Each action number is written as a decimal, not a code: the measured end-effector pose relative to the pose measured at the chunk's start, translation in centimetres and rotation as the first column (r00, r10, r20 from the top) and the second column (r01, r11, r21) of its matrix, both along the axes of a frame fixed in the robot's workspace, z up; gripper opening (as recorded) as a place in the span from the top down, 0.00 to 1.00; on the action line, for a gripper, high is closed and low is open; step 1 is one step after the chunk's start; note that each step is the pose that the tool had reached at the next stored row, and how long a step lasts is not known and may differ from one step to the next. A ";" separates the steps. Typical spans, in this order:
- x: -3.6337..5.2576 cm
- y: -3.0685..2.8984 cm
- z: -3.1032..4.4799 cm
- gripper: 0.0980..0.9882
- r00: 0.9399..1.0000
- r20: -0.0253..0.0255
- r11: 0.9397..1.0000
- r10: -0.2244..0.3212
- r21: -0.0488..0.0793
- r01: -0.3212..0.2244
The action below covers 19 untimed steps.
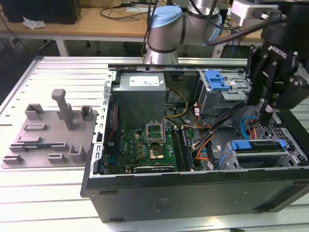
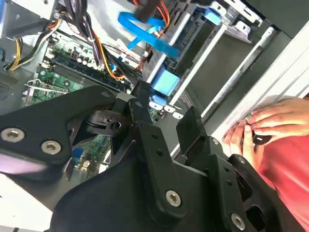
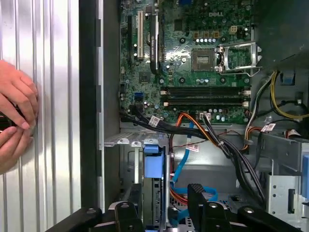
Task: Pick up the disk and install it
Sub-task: 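Insert the first disk wire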
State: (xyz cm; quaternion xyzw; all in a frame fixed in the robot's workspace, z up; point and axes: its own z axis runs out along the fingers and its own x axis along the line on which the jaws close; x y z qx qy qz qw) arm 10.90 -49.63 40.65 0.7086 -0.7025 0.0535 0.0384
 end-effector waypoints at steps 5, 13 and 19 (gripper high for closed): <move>3.35 1.18 -0.30 0.54 1.000 -0.011 1.000 0.000 -0.030 0.000; 5.94 2.57 -0.74 0.54 1.000 -0.022 0.993 -0.002 -0.117 0.000; 5.94 4.21 -1.44 0.54 1.000 -0.022 0.992 -0.011 -0.129 0.008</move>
